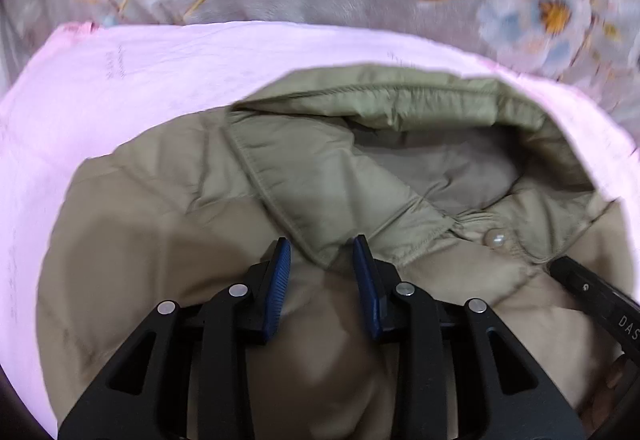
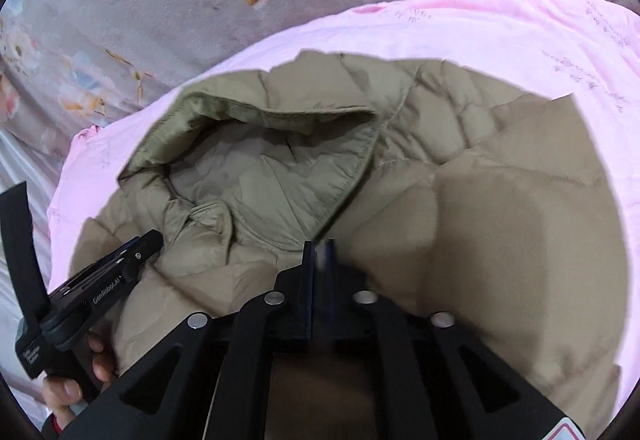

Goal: Fold large clothes

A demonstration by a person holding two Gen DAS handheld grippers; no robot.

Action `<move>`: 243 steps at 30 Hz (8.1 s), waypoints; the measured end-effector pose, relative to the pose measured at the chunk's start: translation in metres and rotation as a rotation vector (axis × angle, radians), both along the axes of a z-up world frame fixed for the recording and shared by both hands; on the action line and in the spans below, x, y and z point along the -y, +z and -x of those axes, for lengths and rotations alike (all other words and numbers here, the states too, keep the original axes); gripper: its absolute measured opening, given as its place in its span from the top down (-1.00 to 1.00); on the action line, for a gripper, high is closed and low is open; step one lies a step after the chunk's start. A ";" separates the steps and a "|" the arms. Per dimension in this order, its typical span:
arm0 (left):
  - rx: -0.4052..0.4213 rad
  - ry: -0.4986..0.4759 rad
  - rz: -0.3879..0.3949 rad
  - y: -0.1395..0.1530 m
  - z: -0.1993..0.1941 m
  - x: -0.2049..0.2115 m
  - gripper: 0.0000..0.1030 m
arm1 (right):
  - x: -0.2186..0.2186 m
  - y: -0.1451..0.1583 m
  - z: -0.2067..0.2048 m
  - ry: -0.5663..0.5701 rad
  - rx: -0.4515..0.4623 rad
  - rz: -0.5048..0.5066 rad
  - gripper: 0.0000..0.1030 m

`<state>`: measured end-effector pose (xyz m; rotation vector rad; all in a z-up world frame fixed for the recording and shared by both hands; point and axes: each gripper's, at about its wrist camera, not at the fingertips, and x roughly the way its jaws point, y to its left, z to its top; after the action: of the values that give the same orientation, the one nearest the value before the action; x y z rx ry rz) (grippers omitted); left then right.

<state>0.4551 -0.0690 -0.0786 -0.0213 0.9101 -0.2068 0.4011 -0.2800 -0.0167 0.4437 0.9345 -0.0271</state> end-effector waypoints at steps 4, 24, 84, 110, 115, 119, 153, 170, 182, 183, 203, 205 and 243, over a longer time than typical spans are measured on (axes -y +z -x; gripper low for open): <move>0.015 0.030 0.213 0.040 -0.003 -0.034 -0.19 | 0.016 0.034 0.018 -0.023 0.113 -0.137 0.17; -0.257 0.086 0.091 0.032 -0.095 0.007 0.54 | 0.036 0.007 -0.061 -0.091 -0.053 -0.198 0.83; 0.094 0.078 -0.175 0.020 -0.062 0.041 0.27 | -0.044 -0.015 -0.066 0.087 0.049 0.330 0.80; -0.187 0.127 0.226 0.030 0.295 -0.243 -0.70 | 0.061 0.037 0.405 -0.034 -0.038 0.045 -0.32; -0.194 0.137 0.359 0.026 0.337 -0.245 -0.70 | 0.052 0.005 0.442 -0.072 -0.001 -0.206 -0.33; -0.235 0.105 0.507 0.021 0.344 -0.233 -0.70 | 0.028 0.000 0.441 -0.042 0.043 -0.237 -0.33; 0.170 0.030 0.203 0.227 0.361 -0.203 0.85 | 0.012 0.214 0.424 -0.109 0.545 -0.032 0.88; -0.026 0.126 -0.022 0.082 0.242 -0.143 0.79 | 0.029 0.054 0.280 -0.251 0.152 0.039 0.88; 0.004 0.130 -0.008 0.057 0.243 -0.139 0.77 | 0.014 0.022 0.270 -0.222 0.085 0.142 0.85; 0.008 0.129 -0.005 0.057 0.243 -0.140 0.77 | 0.015 0.021 0.270 -0.219 0.079 0.141 0.85; 0.150 -0.052 0.011 0.164 0.304 -0.104 -0.11 | -0.056 0.121 0.314 0.016 0.238 0.127 0.84; 0.115 -0.099 -0.013 0.150 0.298 -0.073 0.12 | -0.090 0.115 0.297 0.084 0.211 0.207 0.90; 0.039 -0.049 0.011 0.055 0.242 -0.044 0.39 | -0.087 0.013 0.217 0.121 0.017 0.118 1.00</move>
<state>0.2133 -0.0248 -0.0234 -0.0055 0.8707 -0.2570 0.1845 -0.1926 -0.0033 0.2776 0.9359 0.0321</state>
